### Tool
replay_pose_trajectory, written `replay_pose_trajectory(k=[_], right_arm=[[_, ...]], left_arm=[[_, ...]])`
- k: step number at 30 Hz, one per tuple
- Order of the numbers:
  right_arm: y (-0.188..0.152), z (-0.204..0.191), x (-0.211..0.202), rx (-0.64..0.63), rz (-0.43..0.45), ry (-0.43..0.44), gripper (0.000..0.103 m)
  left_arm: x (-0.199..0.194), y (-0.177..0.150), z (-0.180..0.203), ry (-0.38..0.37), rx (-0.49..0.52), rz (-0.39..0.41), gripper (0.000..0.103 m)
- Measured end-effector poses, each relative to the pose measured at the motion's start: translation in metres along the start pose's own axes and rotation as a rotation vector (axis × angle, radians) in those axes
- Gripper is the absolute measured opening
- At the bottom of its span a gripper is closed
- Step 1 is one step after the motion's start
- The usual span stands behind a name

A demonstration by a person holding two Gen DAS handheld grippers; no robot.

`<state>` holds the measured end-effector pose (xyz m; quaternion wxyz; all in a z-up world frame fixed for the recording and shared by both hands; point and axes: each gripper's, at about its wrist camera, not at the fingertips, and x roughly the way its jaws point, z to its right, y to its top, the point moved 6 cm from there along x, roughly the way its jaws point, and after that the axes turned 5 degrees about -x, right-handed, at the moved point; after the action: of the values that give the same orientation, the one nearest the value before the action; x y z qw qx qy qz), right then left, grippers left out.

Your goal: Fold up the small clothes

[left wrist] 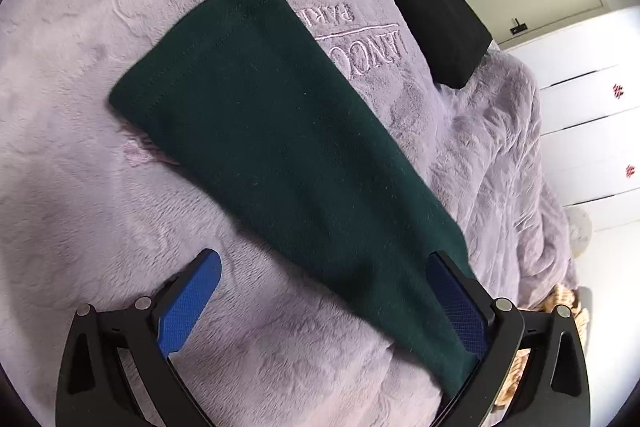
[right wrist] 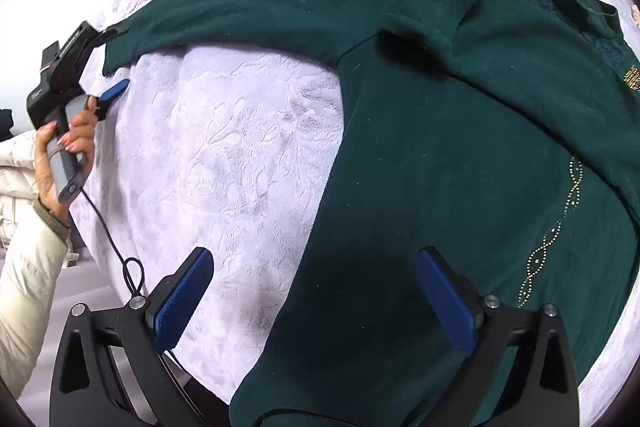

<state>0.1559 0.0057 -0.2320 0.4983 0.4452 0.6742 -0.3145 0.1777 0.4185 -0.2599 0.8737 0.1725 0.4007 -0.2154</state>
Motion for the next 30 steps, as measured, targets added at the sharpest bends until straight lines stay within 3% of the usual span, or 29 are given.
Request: replay_pose_trajectory(k=[7, 9, 10, 11, 12, 14, 19, 23, 30], right_arm=[[0.001, -0.008, 0.001, -0.008, -0.002, 0.001, 0.101], [0.004, -0.01, -0.001, -0.009, 0.009, 0.006, 0.101], [0.004, -0.011, -0.001, -0.01, 0.013, 0.007, 0.101], [0.006, -0.012, -0.001, -0.012, 0.02, 0.007, 0.101], [0.007, -0.013, -0.003, -0.015, 0.03, 0.006, 0.101], [0.011, -0.012, -0.009, -0.018, 0.046, 0.005, 0.101], [0.027, -0.012, -0.031, -0.053, 0.127, -0.032, 0.101], [0.056, -0.017, -0.064, -0.14, 0.232, -0.088, 0.101], [0.14, -0.047, -0.116, -0.282, 0.303, -0.027, 0.101]], left_arm=[[0.01, 0.008, 0.025, -0.067, -0.01, 0.024, 0.103], [0.007, 0.01, 0.029, -0.064, 0.002, 0.029, 0.099], [0.008, 0.01, 0.031, -0.046, 0.014, 0.034, 0.086], [0.009, 0.01, 0.031, -0.021, 0.023, 0.032, 0.067], [0.013, 0.01, 0.032, 0.016, 0.039, 0.028, 0.056], [0.017, 0.008, 0.033, 0.059, 0.082, 0.015, 0.015], [-0.001, 0.0, 0.06, 0.122, 0.224, 0.107, 0.007], [-0.023, -0.027, 0.116, 0.197, 0.493, 0.218, 0.007], [-0.026, -0.112, 0.194, 0.213, 0.879, 0.304, 0.007]])
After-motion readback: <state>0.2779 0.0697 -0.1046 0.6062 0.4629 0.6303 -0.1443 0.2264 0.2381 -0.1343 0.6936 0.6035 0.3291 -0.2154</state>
